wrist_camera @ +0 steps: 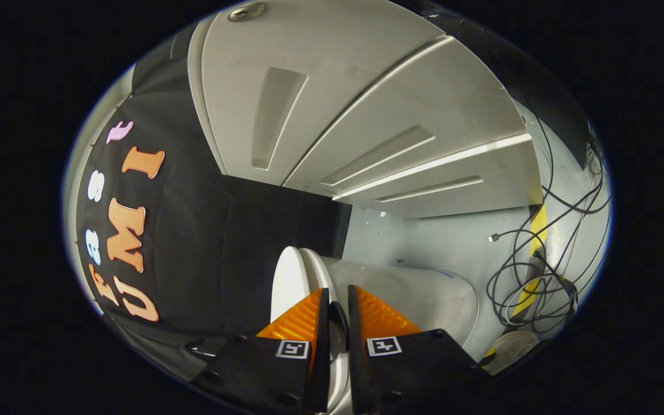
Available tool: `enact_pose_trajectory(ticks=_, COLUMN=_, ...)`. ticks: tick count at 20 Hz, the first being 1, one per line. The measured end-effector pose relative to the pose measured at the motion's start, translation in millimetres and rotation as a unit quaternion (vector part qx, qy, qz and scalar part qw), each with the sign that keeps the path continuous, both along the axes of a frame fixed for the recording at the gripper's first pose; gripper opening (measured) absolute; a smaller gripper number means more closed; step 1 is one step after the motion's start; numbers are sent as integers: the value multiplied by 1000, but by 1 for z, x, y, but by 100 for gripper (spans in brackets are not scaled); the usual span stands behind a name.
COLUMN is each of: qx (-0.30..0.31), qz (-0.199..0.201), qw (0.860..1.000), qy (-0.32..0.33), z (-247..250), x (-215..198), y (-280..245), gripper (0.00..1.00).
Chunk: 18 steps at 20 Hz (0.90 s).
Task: Open the toilet lid.
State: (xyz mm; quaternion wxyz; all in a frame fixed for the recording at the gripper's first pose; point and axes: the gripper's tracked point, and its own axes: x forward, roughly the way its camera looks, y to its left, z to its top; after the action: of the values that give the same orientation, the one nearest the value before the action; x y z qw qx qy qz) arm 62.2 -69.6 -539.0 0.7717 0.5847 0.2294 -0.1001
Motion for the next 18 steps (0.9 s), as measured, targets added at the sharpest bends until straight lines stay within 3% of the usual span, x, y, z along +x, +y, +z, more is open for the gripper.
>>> enact_pose_trajectory(ticks=5, qx=-28, qz=17, qw=999, qy=-2, z=27, x=-5, y=3, gripper=18)
enact_pose_trajectory(ticks=7, qx=-26, qz=16, qw=1000, qy=3, z=38, x=-2, y=6, gripper=9)
enact_pose_trajectory(ticks=16, qx=-83, qz=39, qw=995, qy=-50, z=126, x=-2, y=30, gripper=9)
enact_pose_trajectory(ticks=18, qx=-111, qz=27, qw=991, qy=-69, z=146, x=10, y=31, gripper=9)
